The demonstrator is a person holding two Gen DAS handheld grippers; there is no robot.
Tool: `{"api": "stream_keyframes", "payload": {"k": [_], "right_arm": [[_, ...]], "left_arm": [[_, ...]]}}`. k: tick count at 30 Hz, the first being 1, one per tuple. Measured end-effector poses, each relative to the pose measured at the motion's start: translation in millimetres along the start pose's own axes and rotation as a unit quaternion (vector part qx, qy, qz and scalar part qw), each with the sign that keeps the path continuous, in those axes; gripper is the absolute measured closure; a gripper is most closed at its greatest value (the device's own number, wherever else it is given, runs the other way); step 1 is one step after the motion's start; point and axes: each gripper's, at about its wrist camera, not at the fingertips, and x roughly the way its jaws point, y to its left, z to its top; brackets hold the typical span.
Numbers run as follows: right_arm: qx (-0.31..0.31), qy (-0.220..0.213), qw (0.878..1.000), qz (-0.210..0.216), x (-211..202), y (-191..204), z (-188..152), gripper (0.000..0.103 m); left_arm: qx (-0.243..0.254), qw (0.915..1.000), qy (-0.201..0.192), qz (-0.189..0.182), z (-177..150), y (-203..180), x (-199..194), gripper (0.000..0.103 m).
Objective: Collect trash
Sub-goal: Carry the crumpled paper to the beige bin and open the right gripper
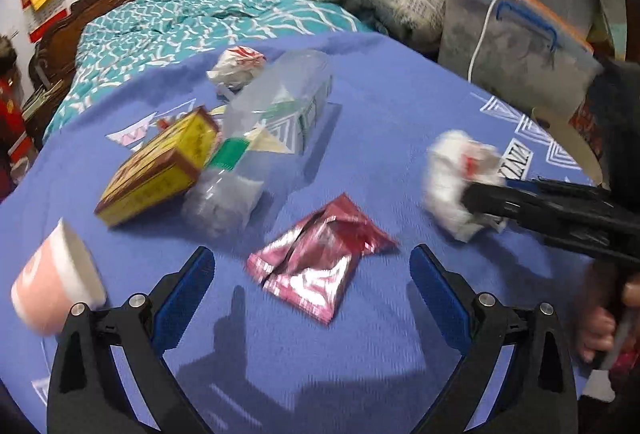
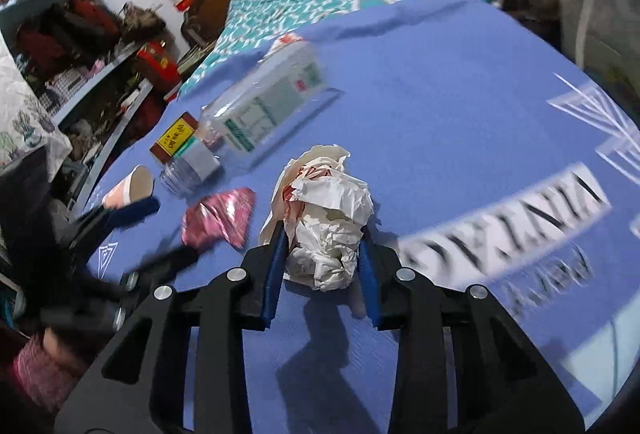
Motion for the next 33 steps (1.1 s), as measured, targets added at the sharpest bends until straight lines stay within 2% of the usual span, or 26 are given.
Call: {"api": "stream_keyframes", "payload": {"k": [3,4,5,6,8,9,10,16,22,25,28,33], "right_arm": [[0.044,-0.002,0.999,0.025,-9.7,-23.1,-1.9,0.067],[0.053,-0.005,0.998,0.029,-11.0,-26.9,-1.2,0.067],[0.059,-0.008,0.998,0.031,-12.5,-29.0,-0.5,0.067],[0.063,-0.012,0.997,0.032,-12.6,-30.3,0.5,0.067],[0.065,-0.02,0.997,0.03,-13.1,-31.3,-2.7,0.067],[0.066,-0.023,0.997,0.03,-14.1,-31.6,-3.0,0.067],[0.066,-0.025,0.997,0.033,-15.2,-32.1,-3.3,0.067],[0.067,-0.034,0.996,0.041,-25.7,-27.8,-9.4,0.067],[0.093,-0.04,0.993,0.068,-48.8,-39.9,-31.3,0.067],[0.098,-0.05,0.992,0.062,-64.3,-54.2,-38.5,0.067],[0.1,-0.063,0.992,0.032,-79.4,-71.9,-45.3,0.067],[0.136,-0.08,0.987,0.008,-102.6,-113.1,-52.8,0.067]], "left_arm": [[0.031,0.9994,0.013,0.005,6.8,-6.4,15.3,0.009],[0.035,0.9989,0.03,-0.009,8.7,-6.5,23.4,0.01],[0.035,0.998,0.048,-0.02,10.1,-5.7,30.8,0.018],[0.036,0.9974,0.059,-0.022,10.5,-3.7,34.9,0.021],[0.035,0.9977,0.05,-0.029,9.2,-1.0,28.3,0.052],[0.03,0.9967,0.056,-0.05,7.1,-0.4,25.1,0.058],[0.021,0.9961,0.056,-0.065,3.4,0.3,19.2,0.077],[-0.014,0.9915,0.044,-0.122,-25.7,-12.7,-10.5,0.083],[-0.032,0.9845,0.033,-0.169,-30.0,-36.4,-26.0,0.084],[-0.013,0.9818,0.038,-0.186,-16.4,-61.6,-23.0,0.084],[0.008,0.9791,0.04,-0.199,7.0,-88.1,-14.8,0.084],[0.05,0.9757,0.043,-0.209,42.1,-140.5,3.6,0.084]]}}
